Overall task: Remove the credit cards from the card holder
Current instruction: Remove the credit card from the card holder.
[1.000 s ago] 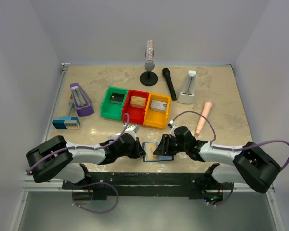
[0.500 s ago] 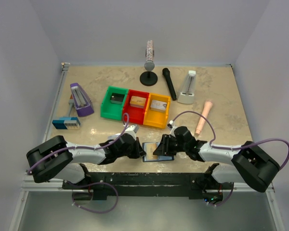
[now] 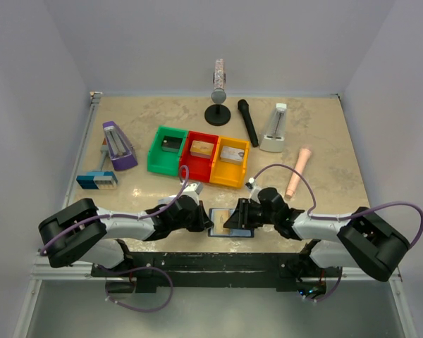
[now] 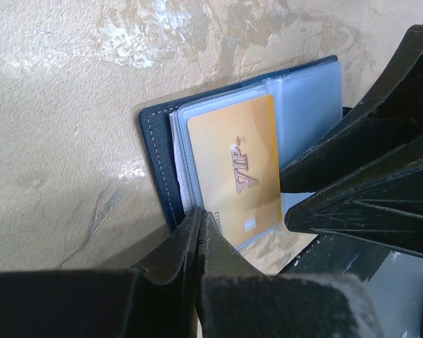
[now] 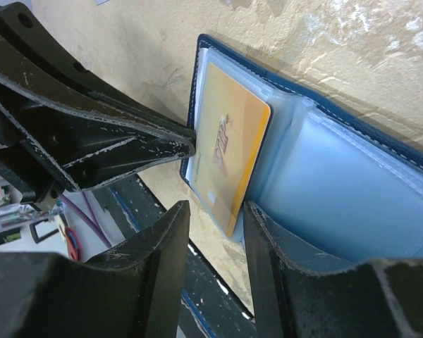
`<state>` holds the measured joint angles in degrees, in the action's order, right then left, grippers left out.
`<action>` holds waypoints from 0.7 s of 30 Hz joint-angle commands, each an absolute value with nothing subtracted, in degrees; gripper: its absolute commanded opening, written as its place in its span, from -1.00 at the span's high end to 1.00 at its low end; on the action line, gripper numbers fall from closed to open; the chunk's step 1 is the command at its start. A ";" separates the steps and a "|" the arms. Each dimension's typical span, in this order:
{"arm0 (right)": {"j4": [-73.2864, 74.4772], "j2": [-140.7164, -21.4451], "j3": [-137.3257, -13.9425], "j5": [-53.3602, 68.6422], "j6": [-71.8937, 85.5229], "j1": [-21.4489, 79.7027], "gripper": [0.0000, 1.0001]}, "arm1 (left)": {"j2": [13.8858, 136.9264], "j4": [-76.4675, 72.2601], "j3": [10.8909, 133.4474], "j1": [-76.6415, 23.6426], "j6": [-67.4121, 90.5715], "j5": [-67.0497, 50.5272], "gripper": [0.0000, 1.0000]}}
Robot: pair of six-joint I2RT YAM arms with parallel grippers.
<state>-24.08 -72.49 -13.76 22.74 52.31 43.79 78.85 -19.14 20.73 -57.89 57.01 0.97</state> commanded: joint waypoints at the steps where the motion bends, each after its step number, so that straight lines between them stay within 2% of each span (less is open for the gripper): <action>1: -30.76 -72.25 -13.80 25.40 51.94 43.77 0.18 | 79.10 -18.46 19.86 -57.92 56.87 2.20 1.00; 21: -37.26 -74.44 -13.27 26.36 54.40 43.51 0.14 | 80.68 -22.85 18.02 -57.92 57.83 0.53 1.00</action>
<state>-30.02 -73.45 -12.05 23.86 53.12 43.35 78.98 -21.91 19.31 -57.80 57.69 1.28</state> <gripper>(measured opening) 0.429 0.019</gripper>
